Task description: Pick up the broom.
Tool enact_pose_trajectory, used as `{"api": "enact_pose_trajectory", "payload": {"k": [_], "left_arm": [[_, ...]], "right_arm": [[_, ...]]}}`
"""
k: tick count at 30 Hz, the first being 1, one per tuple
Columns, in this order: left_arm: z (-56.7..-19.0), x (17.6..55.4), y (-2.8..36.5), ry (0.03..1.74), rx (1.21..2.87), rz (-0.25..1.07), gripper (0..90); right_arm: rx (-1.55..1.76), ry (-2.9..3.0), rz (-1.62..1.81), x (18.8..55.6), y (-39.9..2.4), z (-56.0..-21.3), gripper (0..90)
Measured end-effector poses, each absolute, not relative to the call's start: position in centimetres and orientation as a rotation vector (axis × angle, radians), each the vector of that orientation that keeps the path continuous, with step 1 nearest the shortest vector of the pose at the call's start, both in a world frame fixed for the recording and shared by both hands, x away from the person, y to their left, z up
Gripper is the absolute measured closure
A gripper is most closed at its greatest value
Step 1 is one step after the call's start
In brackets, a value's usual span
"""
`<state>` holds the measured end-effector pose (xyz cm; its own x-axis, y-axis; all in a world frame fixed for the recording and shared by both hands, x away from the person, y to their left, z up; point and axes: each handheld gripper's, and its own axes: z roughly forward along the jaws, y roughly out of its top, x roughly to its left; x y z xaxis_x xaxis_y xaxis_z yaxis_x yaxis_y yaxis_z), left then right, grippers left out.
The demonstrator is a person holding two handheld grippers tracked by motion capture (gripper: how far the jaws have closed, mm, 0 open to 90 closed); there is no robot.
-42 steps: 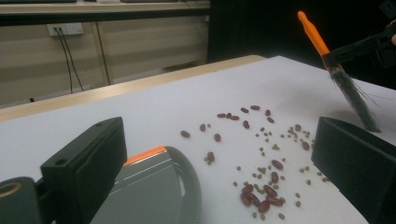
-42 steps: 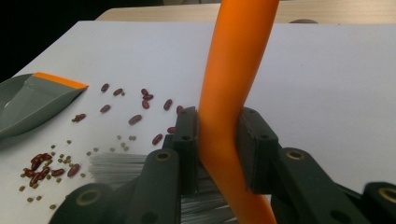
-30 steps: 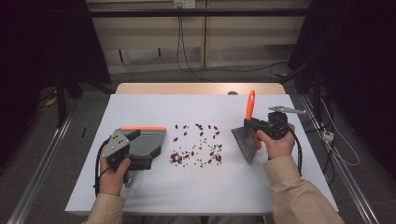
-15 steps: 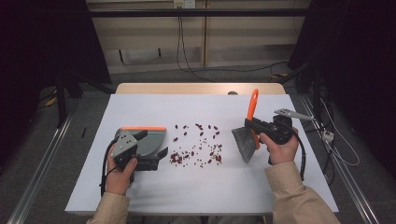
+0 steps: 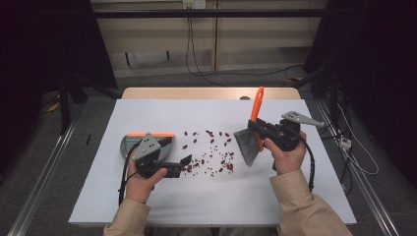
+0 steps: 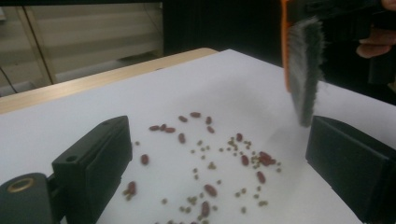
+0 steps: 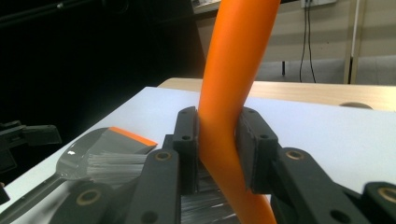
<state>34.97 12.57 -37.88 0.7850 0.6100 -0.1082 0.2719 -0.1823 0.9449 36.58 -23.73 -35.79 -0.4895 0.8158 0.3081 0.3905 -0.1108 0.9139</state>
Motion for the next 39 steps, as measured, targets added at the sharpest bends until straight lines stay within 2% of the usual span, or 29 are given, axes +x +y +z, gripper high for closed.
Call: {"api": "enact_pose_trajectory", "payload": {"k": [4, 7, 15, 20, 23, 25, 26, 27, 35, 36, 39], "left_arm": [[-37.2, 35.3, 10.8, 0.677, 1.771, 0.305, 7.5], [-37.0, 35.9, 9.8, 0.691, 1.763, 0.279, 12.7], [-36.8, 37.1, 7.8, 0.717, 1.757, 0.229, 15.0], [-37.0, 37.7, 7.3, 0.762, 1.753, 0.221, 23.6], [-37.3, 38.1, 7.2, 0.794, 1.764, 0.221, 34.5], [-37.5, 38.1, 7.2, 0.799, 1.77, 0.208, 46.1], [-37.5, 38.1, 7.3, 0.795, 1.767, 0.184, 71.4], [-37.5, 38.1, 7.4, 0.785, 1.769, 0.166, 80.9], [-37.4, 37.9, 7.9, 0.769, 1.785, 0.144, 85.0], [-37.3, 37.9, 8.0, 0.769, 1.787, 0.149, 85.1], [-37.2, 37.9, 8.3, 0.766, 1.784, 0.141, 85.1]], "right_arm": [[1.305, 1.81, 1.646, 37.2, -22.1, -35.4, 71.6], [1.283, 1.814, 1.662, 37.5, -20.8, -35.1, 71.6], [1.251, 1.832, 1.683, 38.3, -17.9, -35.3, 71.6], [1.232, 1.85, 1.695, 38.6, -16.2, -35.5, 71.6], [1.216, 1.867, 1.704, 38.6, -15.3, -35.7, 71.6], [1.209, 1.876, 1.715, 38.5, -14.9, -35.8, 71.5], [1.203, 1.885, 1.718, 38.5, -14.5, -36.0, 71.5], [1.2, 1.892, 1.718, 38.5, -14.4, -36.0, 71.5], [1.177, 1.944, 1.784, 38.8, -14.8, -36.5, 69.6], [1.171, 1.945, 1.804, 38.8, -15.0, -36.5, 66.8], [1.163, 1.941, 1.811, 38.9, -15.5, -36.4, 49.8]]}}
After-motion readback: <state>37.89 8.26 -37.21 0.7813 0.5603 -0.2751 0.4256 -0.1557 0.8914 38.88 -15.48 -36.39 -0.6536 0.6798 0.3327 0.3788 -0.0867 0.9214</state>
